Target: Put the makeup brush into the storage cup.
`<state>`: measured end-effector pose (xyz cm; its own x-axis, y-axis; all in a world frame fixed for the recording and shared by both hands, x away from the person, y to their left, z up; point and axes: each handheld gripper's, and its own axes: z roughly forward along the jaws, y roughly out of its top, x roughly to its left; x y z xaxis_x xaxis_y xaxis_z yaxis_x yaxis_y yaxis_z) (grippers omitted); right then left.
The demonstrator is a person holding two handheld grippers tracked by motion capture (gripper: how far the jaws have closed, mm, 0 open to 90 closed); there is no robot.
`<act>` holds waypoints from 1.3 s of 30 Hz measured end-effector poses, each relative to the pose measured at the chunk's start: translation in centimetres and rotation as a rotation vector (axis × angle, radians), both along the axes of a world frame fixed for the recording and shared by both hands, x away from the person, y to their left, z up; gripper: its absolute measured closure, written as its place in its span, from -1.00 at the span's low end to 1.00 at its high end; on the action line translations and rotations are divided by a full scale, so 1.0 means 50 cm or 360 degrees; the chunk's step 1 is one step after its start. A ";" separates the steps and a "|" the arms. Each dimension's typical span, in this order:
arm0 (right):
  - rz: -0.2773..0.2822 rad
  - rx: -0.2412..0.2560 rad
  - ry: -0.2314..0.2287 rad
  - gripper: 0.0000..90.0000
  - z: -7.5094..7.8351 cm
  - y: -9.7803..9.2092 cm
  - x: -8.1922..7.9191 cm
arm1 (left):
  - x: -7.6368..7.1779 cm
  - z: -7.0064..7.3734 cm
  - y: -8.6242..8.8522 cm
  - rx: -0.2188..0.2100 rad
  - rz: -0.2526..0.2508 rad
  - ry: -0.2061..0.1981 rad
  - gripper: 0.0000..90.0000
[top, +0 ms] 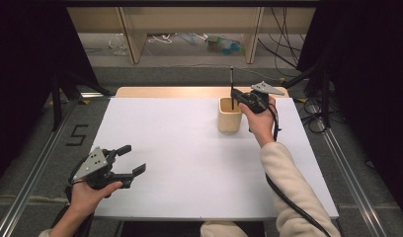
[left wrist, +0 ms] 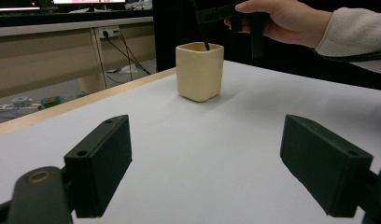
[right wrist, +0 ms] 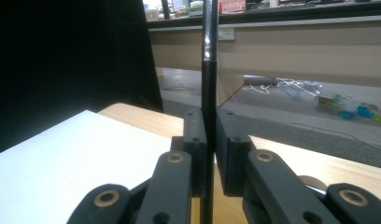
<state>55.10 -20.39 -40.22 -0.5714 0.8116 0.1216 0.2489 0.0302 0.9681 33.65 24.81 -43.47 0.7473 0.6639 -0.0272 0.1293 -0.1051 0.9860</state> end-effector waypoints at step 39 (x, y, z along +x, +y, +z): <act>0.0002 -0.0029 0.0021 0.87 -0.012 0.004 0.004 | -0.001 0.001 0.000 0.0020 0.0004 0.0004 -0.64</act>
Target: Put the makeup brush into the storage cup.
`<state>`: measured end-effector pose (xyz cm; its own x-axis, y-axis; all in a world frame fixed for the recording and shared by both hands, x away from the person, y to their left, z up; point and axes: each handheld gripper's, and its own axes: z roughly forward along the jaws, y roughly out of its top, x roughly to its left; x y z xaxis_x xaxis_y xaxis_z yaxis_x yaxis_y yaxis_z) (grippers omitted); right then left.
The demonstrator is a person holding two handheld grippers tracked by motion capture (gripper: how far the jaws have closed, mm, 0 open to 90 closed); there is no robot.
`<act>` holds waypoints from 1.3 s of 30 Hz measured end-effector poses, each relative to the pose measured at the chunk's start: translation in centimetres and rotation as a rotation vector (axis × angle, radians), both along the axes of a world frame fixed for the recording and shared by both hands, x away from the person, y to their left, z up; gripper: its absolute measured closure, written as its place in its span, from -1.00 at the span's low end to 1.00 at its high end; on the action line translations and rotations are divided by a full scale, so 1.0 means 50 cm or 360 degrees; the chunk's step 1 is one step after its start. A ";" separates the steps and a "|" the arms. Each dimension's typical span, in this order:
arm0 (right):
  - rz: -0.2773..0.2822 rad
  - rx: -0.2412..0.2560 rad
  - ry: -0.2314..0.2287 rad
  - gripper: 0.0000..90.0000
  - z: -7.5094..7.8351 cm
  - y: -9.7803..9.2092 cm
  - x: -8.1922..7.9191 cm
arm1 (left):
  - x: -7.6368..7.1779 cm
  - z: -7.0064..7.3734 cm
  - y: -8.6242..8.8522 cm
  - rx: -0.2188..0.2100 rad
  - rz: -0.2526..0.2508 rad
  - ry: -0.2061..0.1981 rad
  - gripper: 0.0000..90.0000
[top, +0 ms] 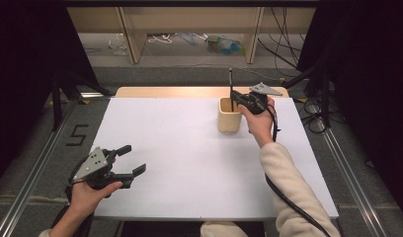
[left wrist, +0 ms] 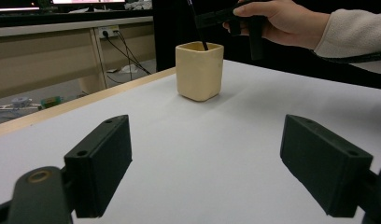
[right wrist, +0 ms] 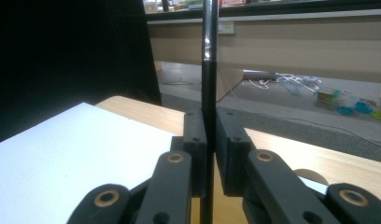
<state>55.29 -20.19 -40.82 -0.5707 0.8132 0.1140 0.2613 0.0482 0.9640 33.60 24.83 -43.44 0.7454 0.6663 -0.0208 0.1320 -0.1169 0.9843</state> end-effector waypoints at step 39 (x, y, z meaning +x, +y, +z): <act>0.0000 -0.0033 0.0027 0.86 -0.008 0.002 0.002 | 0.000 0.000 0.000 0.0007 -0.0001 -0.0001 -0.64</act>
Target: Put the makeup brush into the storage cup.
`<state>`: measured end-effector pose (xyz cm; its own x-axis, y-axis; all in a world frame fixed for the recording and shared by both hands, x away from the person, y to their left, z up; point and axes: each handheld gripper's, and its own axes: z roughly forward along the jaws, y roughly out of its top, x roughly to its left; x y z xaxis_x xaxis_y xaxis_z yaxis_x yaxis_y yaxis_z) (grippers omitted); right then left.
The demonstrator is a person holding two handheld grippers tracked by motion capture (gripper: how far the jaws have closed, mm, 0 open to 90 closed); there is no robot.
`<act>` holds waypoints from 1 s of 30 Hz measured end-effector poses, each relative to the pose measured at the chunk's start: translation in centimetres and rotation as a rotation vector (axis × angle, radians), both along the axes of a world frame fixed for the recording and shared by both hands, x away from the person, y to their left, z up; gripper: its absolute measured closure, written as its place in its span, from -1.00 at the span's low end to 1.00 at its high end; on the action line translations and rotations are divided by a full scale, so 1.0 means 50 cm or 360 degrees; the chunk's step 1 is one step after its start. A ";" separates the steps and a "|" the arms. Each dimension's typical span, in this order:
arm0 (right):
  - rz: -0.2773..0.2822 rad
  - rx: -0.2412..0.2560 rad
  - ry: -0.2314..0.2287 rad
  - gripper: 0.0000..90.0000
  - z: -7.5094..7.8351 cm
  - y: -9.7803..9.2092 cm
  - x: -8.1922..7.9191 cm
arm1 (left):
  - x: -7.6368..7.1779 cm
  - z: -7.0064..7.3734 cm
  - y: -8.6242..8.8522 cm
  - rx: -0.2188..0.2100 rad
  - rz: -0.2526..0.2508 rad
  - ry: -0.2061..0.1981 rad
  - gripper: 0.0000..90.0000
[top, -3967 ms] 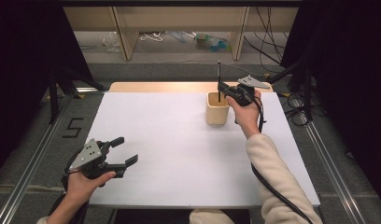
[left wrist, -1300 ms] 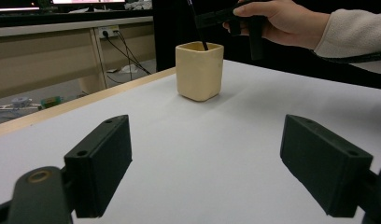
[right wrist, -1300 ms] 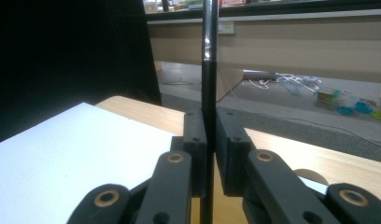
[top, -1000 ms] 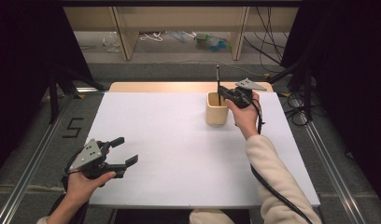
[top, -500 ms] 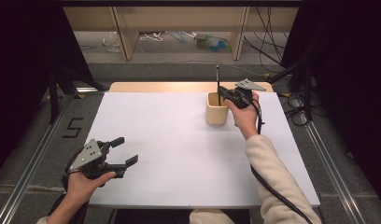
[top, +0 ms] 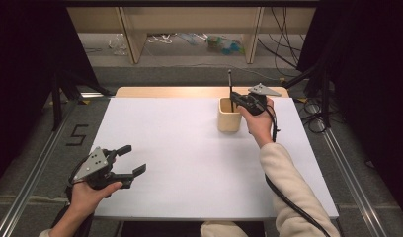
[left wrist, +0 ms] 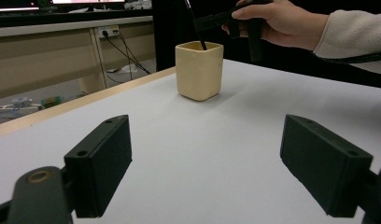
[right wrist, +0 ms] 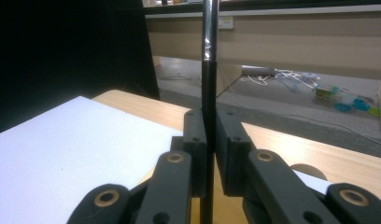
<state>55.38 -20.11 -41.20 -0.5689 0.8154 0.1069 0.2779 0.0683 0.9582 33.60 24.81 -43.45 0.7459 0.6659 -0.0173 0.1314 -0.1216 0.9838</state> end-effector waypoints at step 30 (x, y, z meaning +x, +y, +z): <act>0.0006 -0.0041 -0.0018 0.86 -0.005 0.005 0.001 | 0.000 0.000 0.000 0.0004 -0.0002 -0.0003 -0.64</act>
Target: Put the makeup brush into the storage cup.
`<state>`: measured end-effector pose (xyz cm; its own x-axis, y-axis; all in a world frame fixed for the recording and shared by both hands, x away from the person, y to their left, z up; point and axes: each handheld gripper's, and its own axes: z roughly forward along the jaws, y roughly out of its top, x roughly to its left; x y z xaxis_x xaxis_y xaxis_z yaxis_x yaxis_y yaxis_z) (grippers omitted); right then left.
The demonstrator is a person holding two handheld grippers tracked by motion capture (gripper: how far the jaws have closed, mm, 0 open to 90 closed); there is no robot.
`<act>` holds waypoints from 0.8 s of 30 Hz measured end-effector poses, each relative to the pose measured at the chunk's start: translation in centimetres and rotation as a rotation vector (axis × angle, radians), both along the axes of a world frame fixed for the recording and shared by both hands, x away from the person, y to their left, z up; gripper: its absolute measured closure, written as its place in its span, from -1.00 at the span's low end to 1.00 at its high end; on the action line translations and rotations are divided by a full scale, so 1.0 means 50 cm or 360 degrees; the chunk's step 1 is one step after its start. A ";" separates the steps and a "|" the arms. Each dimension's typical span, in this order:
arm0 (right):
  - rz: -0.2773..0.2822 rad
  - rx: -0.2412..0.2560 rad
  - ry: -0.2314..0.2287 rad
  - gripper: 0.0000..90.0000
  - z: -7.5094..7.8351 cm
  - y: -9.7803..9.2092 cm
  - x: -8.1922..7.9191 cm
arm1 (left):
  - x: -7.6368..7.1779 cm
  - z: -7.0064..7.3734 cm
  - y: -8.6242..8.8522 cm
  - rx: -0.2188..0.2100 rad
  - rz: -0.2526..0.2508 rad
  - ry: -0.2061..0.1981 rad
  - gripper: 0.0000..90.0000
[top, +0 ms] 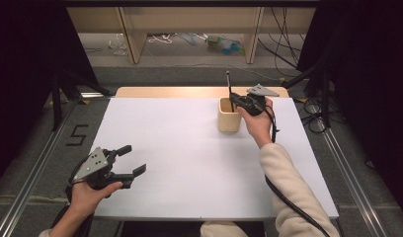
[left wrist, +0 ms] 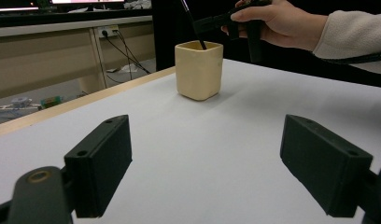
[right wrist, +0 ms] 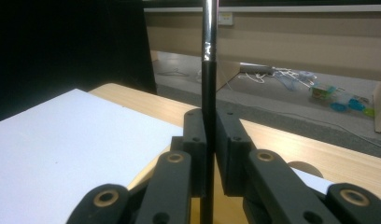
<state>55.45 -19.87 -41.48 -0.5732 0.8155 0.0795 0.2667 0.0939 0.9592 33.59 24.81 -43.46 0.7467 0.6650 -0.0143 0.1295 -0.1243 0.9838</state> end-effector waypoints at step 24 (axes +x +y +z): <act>-0.0029 -0.0110 0.0021 0.67 -0.007 0.003 0.002 | 0.000 0.000 0.000 0.0001 0.0000 0.0000 -0.64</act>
<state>55.57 -19.71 -41.82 -0.5573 0.8298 0.0298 0.2813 0.1549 0.9470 33.59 24.80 -43.47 0.7467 0.6650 -0.0140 0.1297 -0.1250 0.9837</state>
